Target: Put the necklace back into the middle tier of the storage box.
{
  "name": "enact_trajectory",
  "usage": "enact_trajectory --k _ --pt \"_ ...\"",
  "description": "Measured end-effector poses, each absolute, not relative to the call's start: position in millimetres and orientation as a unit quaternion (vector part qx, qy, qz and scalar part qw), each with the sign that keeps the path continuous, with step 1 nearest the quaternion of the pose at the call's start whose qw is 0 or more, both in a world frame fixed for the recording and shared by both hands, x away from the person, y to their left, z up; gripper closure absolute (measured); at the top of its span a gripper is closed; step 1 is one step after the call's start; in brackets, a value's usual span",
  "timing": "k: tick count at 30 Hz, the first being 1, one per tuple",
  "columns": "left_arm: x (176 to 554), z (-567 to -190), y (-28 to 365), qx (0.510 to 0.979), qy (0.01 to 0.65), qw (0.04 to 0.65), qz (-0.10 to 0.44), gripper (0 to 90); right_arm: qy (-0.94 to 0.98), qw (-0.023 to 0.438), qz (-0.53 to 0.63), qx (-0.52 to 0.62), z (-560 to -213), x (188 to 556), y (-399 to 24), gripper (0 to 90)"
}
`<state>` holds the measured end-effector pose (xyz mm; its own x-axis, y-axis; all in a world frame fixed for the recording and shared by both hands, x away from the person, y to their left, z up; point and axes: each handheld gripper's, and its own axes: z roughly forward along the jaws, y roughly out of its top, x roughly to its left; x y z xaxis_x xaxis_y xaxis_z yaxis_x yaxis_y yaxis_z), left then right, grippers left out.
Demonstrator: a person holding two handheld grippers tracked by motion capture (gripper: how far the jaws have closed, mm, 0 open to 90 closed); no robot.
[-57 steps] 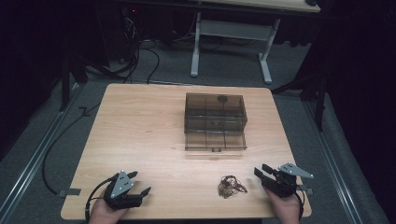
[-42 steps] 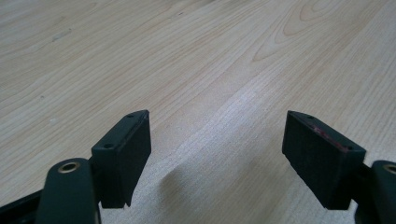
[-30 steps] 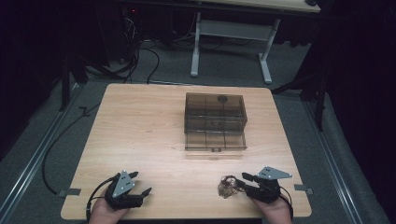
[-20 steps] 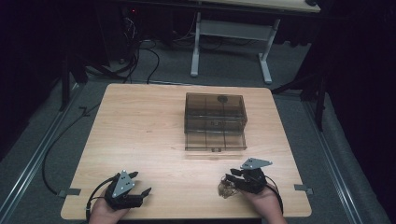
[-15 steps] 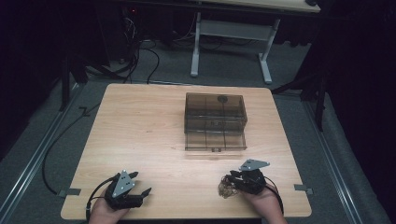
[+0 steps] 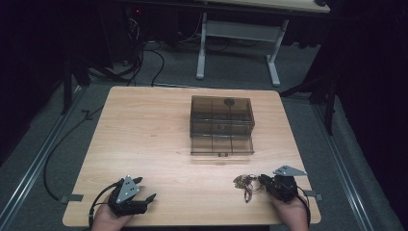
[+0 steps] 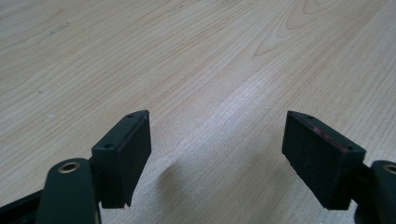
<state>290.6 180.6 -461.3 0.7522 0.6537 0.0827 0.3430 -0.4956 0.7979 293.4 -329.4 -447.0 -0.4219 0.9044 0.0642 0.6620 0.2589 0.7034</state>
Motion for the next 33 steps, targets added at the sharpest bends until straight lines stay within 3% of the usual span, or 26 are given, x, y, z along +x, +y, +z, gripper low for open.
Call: enact_trajectory --k 10,14,16,18,19,29,33 --pt "291.3 -461.6 179.4 0.846 0.295 0.401 0.19 24.7 0.771 0.188 0.358 0.492 -438.2 274.5 -324.5 75.3" --pt "291.3 -461.6 179.6 0.847 0.295 0.401 0.189 24.8 0.795 0.159 0.364 0.459 -439.5 270.5 -299.2 70.1" --pt "291.2 -461.5 179.7 0.847 0.294 0.402 0.189 24.7 0.807 0.164 0.34 0.455 -445.0 269.6 -292.0 70.1" --pt "291.3 -461.5 179.7 0.847 0.293 0.402 0.188 24.7 0.813 0.157 0.336 0.45 -446.7 269.8 -290.8 81.0" --pt "291.3 -461.5 179.6 0.847 0.293 0.401 0.188 24.7 0.814 0.16 0.335 0.447 -446.2 269.1 -290.0 81.7" --pt "291.7 -461.6 179.3 0.848 0.293 0.399 0.187 24.8 0.786 0.176 0.355 0.475 -440.7 272.3 -308.7 81.5" --pt "291.6 -461.6 179.3 0.848 0.294 0.4 0.188 24.9 0.784 0.178 0.349 0.481 -444.8 273.7 -312.5 74.4"
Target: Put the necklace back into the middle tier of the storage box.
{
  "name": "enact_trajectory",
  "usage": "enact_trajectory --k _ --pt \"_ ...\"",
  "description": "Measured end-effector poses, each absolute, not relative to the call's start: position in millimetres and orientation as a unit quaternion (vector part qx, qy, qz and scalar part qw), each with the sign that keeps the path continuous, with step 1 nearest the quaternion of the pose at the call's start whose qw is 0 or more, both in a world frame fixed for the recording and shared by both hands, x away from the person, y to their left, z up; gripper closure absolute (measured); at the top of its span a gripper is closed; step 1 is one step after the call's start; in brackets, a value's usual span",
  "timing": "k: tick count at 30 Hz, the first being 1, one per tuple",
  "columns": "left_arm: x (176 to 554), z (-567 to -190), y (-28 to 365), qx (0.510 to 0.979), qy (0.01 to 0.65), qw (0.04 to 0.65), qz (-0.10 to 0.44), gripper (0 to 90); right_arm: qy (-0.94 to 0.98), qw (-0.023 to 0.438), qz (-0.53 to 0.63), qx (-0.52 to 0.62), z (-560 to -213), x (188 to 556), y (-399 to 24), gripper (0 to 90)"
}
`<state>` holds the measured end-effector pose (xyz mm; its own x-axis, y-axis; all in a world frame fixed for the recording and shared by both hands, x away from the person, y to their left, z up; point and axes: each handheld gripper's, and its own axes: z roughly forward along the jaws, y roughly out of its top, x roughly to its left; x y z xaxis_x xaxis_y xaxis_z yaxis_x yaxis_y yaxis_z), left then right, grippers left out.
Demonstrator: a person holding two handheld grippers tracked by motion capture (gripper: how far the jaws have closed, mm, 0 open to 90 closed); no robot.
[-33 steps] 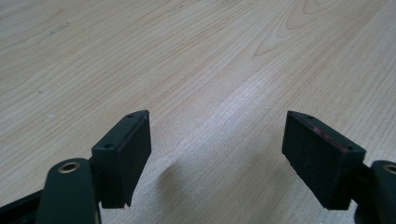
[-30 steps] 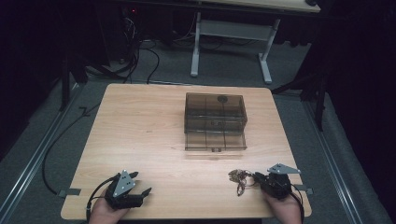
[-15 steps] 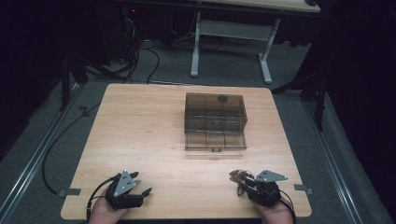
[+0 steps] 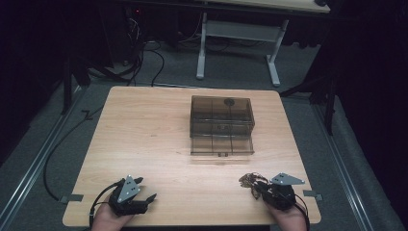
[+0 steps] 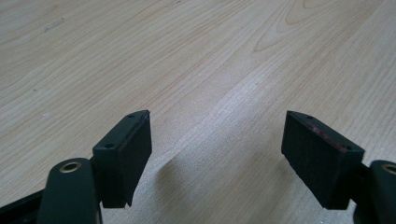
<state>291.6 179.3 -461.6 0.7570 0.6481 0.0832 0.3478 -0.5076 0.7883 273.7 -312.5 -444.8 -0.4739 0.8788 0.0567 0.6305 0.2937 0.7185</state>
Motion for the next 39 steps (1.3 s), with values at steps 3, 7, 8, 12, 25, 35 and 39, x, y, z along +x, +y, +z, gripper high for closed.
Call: enact_trajectory --k 3,7,8,12,25,35,39 --pt "291.6 -461.6 179.2 0.848 0.294 0.399 0.188 24.8 0.773 0.181 0.363 0.487 -437.3 271.6 -317.3 71.6" --pt "291.3 -461.5 179.5 0.847 0.294 0.4 0.189 24.8 0.772 0.175 0.347 0.502 -430.8 271.7 -326.8 71.9" --pt "291.3 -461.5 179.7 0.847 0.294 0.401 0.188 24.8 0.777 0.169 0.337 0.505 -429.4 271.1 -327.9 72.9" --pt "291.1 -461.4 179.7 0.848 0.292 0.401 0.187 24.7 0.795 0.154 0.311 0.498 -427.3 270.8 -328.9 73.8" --pt "291.2 -461.3 179.9 0.85 0.289 0.401 0.183 24.2 0.829 0.077 0.214 0.511 -403.2 293.7 -329.1 53.7" --pt "291.5 -461.5 179.6 0.851 0.286 0.401 0.18 24.2 0.862 0.034 0.143 0.485 -397.7 314.1 -308.3 32.7" --pt "291.8 -461.6 179.5 0.852 0.286 0.401 0.179 24.3 0.863 0.012 0.117 0.491 -399.9 325.3 -301.8 22.8"
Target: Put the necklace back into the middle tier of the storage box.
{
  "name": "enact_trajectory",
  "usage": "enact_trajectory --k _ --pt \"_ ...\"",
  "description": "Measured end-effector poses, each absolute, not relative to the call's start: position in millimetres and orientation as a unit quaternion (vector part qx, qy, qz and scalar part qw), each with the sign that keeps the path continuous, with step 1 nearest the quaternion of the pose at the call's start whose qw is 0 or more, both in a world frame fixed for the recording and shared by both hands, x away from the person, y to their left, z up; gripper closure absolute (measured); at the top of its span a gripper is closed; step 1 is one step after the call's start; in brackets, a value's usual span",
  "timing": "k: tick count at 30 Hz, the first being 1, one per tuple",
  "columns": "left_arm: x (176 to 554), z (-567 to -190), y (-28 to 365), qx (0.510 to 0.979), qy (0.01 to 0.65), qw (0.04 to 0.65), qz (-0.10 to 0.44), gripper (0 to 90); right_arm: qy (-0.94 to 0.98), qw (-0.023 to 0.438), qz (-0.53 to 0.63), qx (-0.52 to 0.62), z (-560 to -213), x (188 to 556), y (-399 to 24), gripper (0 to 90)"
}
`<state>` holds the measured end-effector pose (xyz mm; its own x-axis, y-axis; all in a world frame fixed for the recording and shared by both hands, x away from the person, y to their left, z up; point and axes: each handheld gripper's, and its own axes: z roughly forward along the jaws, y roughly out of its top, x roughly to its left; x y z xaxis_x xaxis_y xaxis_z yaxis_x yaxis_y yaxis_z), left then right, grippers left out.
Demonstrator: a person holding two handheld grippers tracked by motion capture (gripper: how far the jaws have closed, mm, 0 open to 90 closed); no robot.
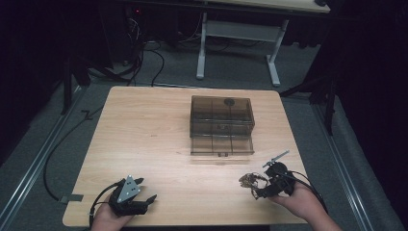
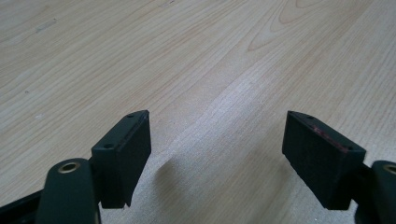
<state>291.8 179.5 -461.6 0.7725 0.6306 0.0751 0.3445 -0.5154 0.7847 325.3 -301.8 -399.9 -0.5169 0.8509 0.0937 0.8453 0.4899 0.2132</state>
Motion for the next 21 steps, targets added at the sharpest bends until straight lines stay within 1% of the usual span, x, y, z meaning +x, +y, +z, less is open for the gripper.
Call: enact_trajectory --k 2,4,9,14,16,17,19,20,21 --pt "291.9 -461.6 179.6 0.852 0.286 0.401 0.178 24.3 0.867 0.013 0.113 0.485 -400.8 327.7 -301.2 21.1" --pt "291.9 -461.6 179.6 0.852 0.286 0.401 0.177 24.3 0.872 0.024 0.099 0.479 -401.5 333.6 -298.7 19.5" --pt "292.1 -461.6 179.5 0.853 0.285 0.401 0.175 24.4 0.878 0.012 0.095 0.469 -404.8 345.4 -296.3 17.8" --pt "292.2 -461.7 179.4 0.853 0.285 0.401 0.174 24.4 0.894 0.011 0.083 0.44 -414.2 351.8 -287.3 17.3" --pt "292.2 -461.7 179.3 0.853 0.285 0.4 0.175 24.4 0.898 0.009 0.071 0.433 -415.8 352.3 -283.4 15.6" --pt "292.3 -461.7 179.3 0.853 0.285 0.4 0.174 24.4 0.907 0.015 0.067 0.416 -416.8 353.9 -282.0 15.8" --pt "292.5 -461.7 179.3 0.854 0.285 0.4 0.173 24.4 0.913 0.019 0.05 0.405 -418.7 353.9 -277.7 19.7" --pt "292.6 -461.8 179.3 0.854 0.285 0.4 0.173 24.4 0.913 0.019 0.05 0.405 -418.7 353.9 -277.7 19.7" --pt "292.7 -461.8 179.2 0.854 0.285 0.399 0.173 24.4 0.923 0.03 0.039 0.381 -420.6 353.5 -275.5 20.1"
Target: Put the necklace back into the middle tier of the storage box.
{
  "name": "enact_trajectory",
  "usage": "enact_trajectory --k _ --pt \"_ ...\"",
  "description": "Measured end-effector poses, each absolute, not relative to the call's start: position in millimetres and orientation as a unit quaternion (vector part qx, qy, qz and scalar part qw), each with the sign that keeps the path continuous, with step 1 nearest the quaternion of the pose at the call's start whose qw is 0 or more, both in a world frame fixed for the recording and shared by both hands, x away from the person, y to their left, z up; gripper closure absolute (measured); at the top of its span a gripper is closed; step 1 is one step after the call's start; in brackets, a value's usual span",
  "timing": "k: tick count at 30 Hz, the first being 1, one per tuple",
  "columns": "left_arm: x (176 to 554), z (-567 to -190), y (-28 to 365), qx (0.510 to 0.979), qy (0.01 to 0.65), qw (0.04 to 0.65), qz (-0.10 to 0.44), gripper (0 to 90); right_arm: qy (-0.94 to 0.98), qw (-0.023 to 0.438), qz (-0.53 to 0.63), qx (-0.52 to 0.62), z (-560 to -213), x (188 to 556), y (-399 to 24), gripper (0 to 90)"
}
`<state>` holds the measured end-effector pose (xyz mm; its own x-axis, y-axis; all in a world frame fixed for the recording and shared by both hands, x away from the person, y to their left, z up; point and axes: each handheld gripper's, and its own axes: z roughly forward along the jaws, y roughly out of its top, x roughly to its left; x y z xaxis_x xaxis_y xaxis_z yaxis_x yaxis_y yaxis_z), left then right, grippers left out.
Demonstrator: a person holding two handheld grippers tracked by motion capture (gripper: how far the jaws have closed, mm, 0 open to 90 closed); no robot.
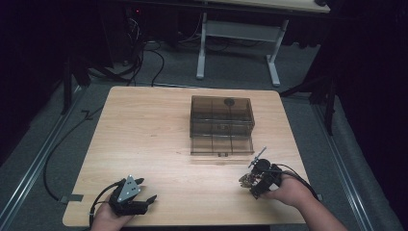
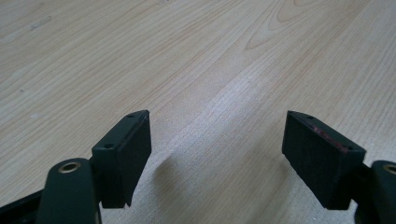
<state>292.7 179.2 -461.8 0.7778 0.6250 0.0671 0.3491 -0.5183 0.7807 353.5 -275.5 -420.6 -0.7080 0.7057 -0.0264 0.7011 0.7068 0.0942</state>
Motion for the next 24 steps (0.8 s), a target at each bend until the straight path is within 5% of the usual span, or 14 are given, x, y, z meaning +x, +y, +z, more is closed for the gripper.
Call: enact_trajectory --k 5,15,20,24 --pt "292.8 -461.8 179.2 0.854 0.285 0.4 0.172 24.4 0.92 0.02 0.053 0.388 -419.7 354.2 -276.5 31.7" --pt "292.6 -461.9 179.0 0.856 0.284 0.398 0.172 24.5 0.924 0.017 0.065 0.378 -414.2 346.5 -277.4 78.3" --pt "292.5 -461.9 178.9 0.856 0.284 0.397 0.172 24.5 0.921 0.01 0.057 0.386 -413.9 345.9 -275.1 78.2" --pt "292.5 -461.9 178.9 0.856 0.284 0.398 0.172 24.5 0.92 0.013 0.046 0.388 -413.6 349.3 -273.7 59.2"
